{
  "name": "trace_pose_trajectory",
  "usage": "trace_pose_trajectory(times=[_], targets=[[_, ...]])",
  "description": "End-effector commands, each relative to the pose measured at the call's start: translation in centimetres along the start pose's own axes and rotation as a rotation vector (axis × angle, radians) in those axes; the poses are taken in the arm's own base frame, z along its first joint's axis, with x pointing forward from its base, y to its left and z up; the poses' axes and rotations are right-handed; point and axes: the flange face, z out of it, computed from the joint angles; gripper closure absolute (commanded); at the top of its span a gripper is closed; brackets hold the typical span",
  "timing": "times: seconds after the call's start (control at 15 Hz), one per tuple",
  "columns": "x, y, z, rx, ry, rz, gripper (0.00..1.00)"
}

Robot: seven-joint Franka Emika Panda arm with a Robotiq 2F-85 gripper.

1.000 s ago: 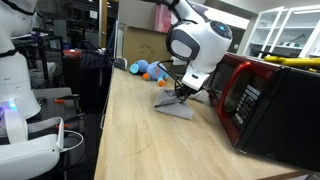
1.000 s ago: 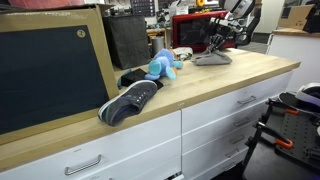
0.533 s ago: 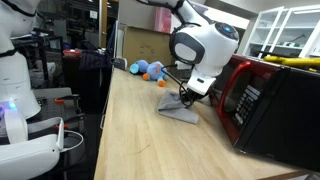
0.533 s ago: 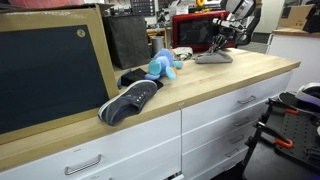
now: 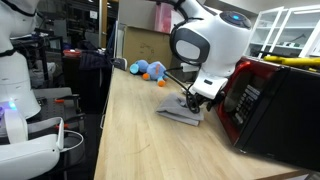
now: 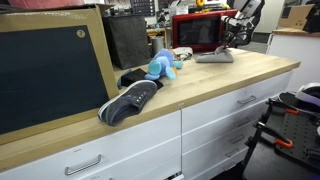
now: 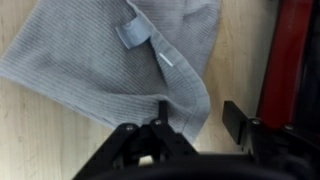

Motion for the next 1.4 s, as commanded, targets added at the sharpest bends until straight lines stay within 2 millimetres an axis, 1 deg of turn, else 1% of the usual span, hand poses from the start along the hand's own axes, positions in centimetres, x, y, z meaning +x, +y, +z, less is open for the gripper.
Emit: trace_pose_trajectory(times=[0.0,0.07,0.2,0.33,0.4,0.53,0.67,0.8,0.87,1.0,1.13,1.2,1.27,1.33], targets=[[-1.5,-0.8,-2.9,0.099,-0.009,0.034,0.09],[-1.9,-0.7,-2.9,0.112,-0.015,0.035,0.04],[-3.1,-0.4,-3.7,0.134,-0.043,0.017,0.05],[-4.8,0.1,-4.3,0.138,-0.087,-0.015,0.00],[-5.8,0.2,-4.5,0.139,-0.111,-0.043,0.00],[-8.9,-0.1,-4.7,0.142,-0.161,-0.134,0.00],[-12.2,0.4,-3.6,0.113,-0.164,-0.282,0.00],[-15.0,1.6,-1.9,0.057,-0.182,-0.397,0.00],[-16.0,2.7,-0.7,0.022,-0.184,-0.451,0.00],[-17.6,4.5,1.0,-0.051,-0.184,-0.559,0.00],[-18.2,5.8,2.8,-0.121,-0.164,-0.669,0.00],[-18.4,6.3,3.4,-0.152,-0.154,-0.724,0.01],[-18.3,6.6,3.8,-0.179,-0.139,-0.778,0.26],[-18.2,6.8,3.8,-0.203,-0.119,-0.834,0.26]])
